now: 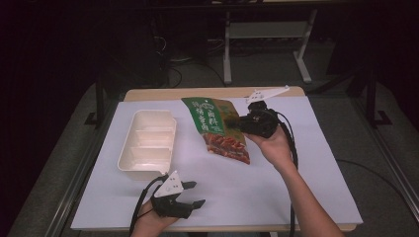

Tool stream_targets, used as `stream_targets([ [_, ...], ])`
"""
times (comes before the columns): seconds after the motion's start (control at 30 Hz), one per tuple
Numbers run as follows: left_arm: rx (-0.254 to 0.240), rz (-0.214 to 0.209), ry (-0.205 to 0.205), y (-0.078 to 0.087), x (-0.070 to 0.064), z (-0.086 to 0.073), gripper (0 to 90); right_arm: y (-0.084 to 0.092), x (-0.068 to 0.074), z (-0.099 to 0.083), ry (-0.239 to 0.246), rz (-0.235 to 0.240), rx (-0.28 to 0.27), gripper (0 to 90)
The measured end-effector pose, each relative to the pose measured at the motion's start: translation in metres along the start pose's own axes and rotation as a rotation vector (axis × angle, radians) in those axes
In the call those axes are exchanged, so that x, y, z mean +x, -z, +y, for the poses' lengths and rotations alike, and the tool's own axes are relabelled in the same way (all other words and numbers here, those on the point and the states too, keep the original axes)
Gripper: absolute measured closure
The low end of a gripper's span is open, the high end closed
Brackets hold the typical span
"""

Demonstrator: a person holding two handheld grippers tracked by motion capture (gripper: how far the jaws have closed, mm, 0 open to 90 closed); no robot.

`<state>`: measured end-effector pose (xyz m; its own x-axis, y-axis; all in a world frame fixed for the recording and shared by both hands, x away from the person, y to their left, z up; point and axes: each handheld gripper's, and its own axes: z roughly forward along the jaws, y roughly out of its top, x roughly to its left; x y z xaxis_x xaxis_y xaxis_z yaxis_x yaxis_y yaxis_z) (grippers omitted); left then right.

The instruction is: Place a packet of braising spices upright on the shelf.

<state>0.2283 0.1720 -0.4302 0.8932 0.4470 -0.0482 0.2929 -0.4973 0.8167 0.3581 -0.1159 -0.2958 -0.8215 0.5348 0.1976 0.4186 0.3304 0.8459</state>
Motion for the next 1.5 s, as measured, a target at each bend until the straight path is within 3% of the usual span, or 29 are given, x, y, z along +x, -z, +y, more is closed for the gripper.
stream_targets([
  [0.53,-0.03,-0.007,-0.02,0.004,-0.002,-0.003,31.8,-0.028,0.012,0.03,0.029,0.047,-0.037,89.3],
  [1.23,-0.034,-0.013,-0.042,0.004,-0.002,-0.004,30.4,-0.058,0.017,0.068,0.067,0.094,-0.067,89.3],
  [1.5,-0.015,0.001,-0.061,0.004,-0.003,-0.005,29.6,-0.07,0.02,0.085,0.082,0.108,-0.08,89.3],
])
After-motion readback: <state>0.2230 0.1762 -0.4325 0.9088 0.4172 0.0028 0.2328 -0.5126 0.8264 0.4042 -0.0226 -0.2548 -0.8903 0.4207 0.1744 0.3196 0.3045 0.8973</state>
